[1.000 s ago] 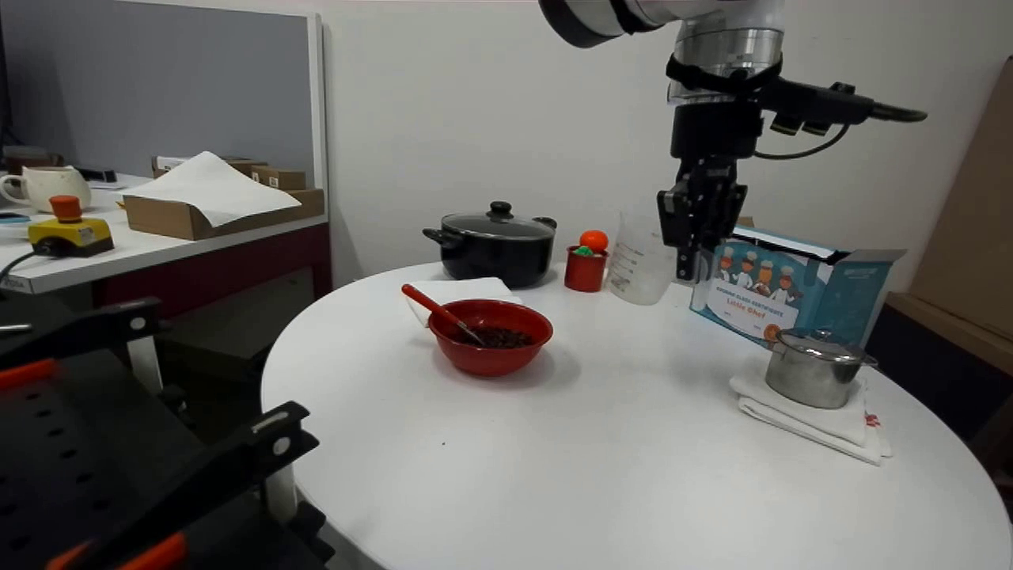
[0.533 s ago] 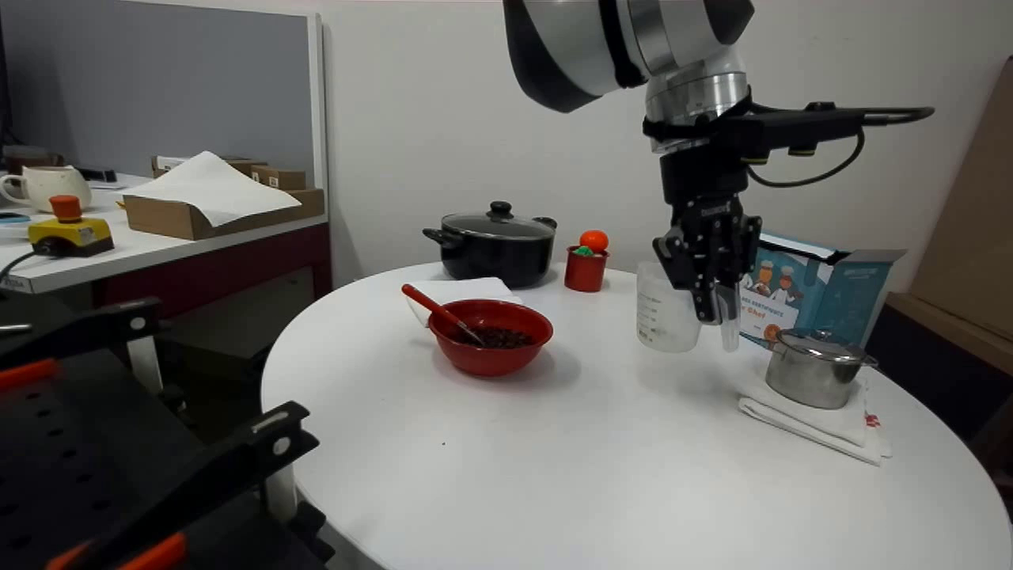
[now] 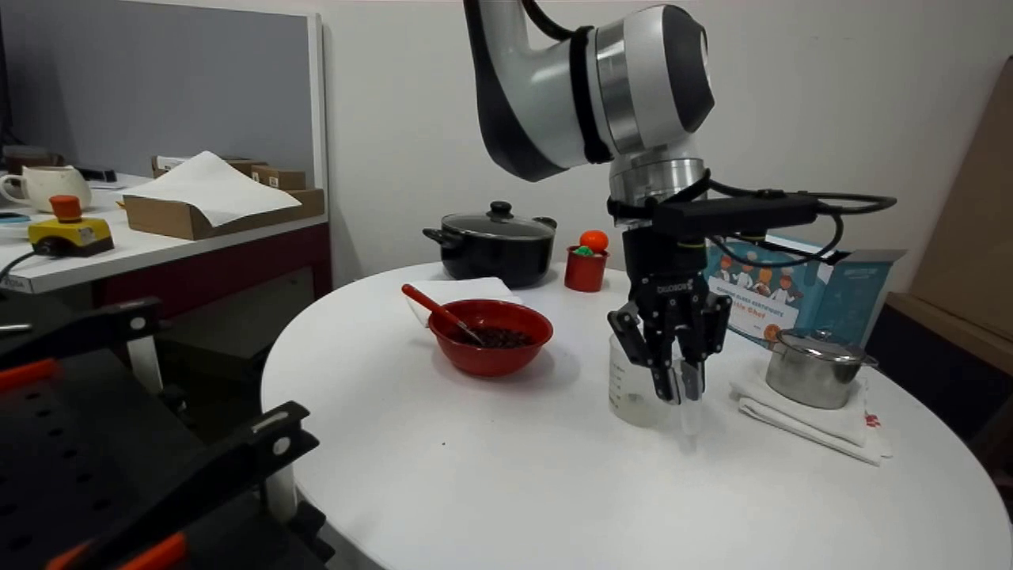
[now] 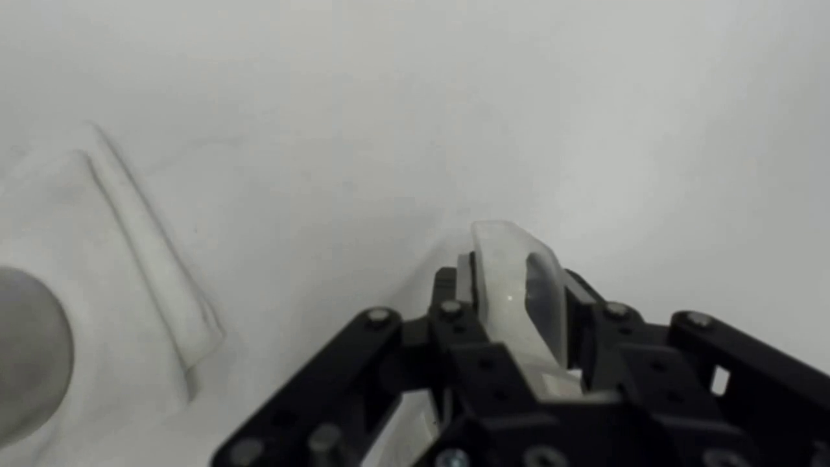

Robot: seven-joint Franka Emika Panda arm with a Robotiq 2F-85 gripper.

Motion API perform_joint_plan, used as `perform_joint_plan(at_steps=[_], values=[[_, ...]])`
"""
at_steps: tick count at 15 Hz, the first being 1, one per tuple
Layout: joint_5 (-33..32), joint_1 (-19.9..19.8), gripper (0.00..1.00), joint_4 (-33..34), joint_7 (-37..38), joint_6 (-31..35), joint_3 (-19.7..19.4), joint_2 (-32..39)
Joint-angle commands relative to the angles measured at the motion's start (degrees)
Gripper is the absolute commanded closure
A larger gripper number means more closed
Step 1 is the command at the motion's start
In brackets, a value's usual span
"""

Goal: Pour the contents in the jug into the red bowl

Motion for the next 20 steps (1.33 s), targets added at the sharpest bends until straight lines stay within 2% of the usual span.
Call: perform_joint_plan(at_steps=[1,7,8,13,16,20], values=[[0.31,-2.37,0.48,-0.28,1.62,-3.24,2.43,0.04],[3.08,-5.9,0.05,-1.23,0.1,-8.69,6.5,-4.43],[3.62,-6.2,0.01,-1.7,-0.23,-9.88,7.12,-6.3],[0.48,-1.7,0.0,-3.22,5.2,-20.78,5.98,-18.64],[-0.02,1.01,0.0,-4.81,11.3,-28.03,7.57,-25.44],[6.93,3.3,0.0,-7.86,23.63,-35.6,11.97,-32.43]])
